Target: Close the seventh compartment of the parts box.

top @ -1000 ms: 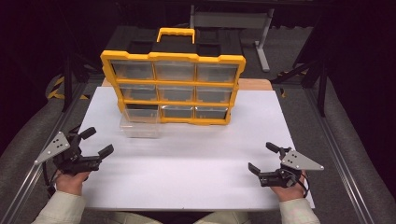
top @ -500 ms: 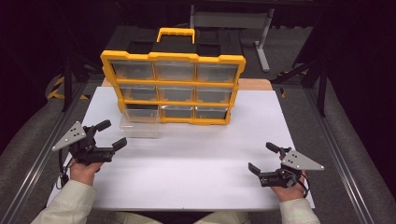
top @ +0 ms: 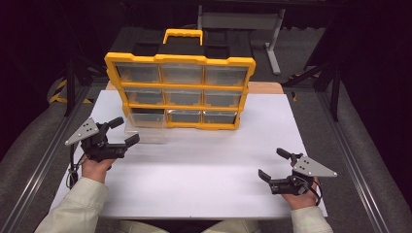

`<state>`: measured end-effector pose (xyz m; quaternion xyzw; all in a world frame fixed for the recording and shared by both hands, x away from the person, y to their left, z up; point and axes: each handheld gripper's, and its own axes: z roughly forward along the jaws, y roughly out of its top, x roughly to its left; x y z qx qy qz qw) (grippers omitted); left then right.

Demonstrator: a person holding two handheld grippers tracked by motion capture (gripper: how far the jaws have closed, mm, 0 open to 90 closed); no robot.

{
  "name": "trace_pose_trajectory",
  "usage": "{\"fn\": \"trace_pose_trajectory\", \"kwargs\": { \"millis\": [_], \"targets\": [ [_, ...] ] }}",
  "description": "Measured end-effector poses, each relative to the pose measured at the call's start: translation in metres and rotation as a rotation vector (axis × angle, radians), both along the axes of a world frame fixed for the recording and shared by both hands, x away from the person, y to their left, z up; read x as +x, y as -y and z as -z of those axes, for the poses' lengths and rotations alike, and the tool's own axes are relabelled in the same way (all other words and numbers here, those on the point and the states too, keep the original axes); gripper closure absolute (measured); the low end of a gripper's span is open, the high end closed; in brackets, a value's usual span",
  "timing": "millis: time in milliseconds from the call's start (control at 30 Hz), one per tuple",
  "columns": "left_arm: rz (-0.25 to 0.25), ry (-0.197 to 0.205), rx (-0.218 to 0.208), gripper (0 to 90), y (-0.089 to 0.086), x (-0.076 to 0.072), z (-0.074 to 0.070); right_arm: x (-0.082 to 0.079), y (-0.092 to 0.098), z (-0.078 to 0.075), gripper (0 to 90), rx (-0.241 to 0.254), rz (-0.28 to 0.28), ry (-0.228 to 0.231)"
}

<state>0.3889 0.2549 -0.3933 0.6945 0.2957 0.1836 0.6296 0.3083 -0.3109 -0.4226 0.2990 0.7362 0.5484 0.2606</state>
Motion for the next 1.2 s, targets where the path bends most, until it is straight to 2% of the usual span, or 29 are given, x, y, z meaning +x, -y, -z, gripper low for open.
{"fn": "trace_pose_trajectory", "kwargs": {
  "millis": [33,67,100,133,167,233,267,300,333,400,433,467,500,667,700,733,800,1067,1200],
  "targets": [
    [0.0,0.0,0.0,17.9,0.0,0.0,0.0,0.0,0.0,0.0,1.3,0.0,0.0,0.0],
    [0.011,0.012,0.0,17.9,0.001,0.0,0.0,0.0,0.0,0.0,1.3,0.0,0.001,0.0],
    [0.016,0.015,0.0,28.1,0.002,0.0,0.0,0.0,0.0,0.0,1.3,0.0,0.001,-0.001],
    [0.022,0.021,0.004,34.7,0.003,0.0,-0.001,0.0,0.0,0.0,1.3,0.0,0.0,-0.001],
    [0.028,0.02,0.014,46.2,0.004,0.0,-0.001,0.0,0.0,0.0,1.3,0.0,0.0,-0.001],
    [0.03,0.016,0.027,61.1,0.006,0.0,-0.002,0.0,0.0,0.0,1.3,0.001,0.0,-0.001],
    [0.024,0.012,0.049,61.1,0.007,0.0,-0.003,0.0,0.0,0.0,1.3,0.001,0.0,-0.002],
    [0.026,0.008,0.068,72.5,0.008,-0.001,-0.004,0.0,0.0,0.0,1.3,0.001,0.0,-0.002],
    [0.034,0.001,0.099,89.3,0.01,-0.001,-0.005,0.0,0.0,0.0,1.3,0.002,0.0,-0.001],
    [0.051,-0.023,0.117,89.4,0.013,0.001,-0.006,0.0,0.0,0.0,1.3,0.002,0.0,-0.002],
    [0.051,-0.023,0.117,89.5,0.013,0.001,-0.006,0.0,0.0,0.0,1.3,0.002,0.0,-0.002],
    [0.062,-0.046,0.131,89.5,0.014,0.003,-0.006,0.0,0.0,0.0,1.3,0.002,0.0,-0.002],
    [0.062,-0.046,0.131,89.5,0.014,0.003,-0.006,0.0,0.0,0.0,1.3,0.002,0.0,-0.002],
    [0.097,-0.138,0.21,89.4,0.018,0.009,-0.004,0.0,0.0,0.0,1.3,0.002,-0.001,-0.003],
    [0.097,-0.138,0.21,89.4,0.018,0.009,-0.004,0.0,0.0,0.0,1.3,0.001,-0.001,-0.004],
    [0.096,-0.169,0.239,89.4,0.019,0.01,-0.002,0.001,0.0,0.0,1.3,0.0,-0.002,-0.003],
    [0.098,-0.179,0.252,89.5,0.02,0.011,-0.001,0.001,0.0,0.0,1.3,0.001,-0.002,-0.003],
    [0.13,-0.278,0.314,89.5,0.026,0.015,0.007,0.001,0.0,0.001,1.3,0.002,-0.003,-0.007],
    [0.128,-0.298,0.339,89.5,0.027,0.017,0.01,0.001,0.0,0.001,1.4,0.001,-0.003,-0.007]
  ]
}}
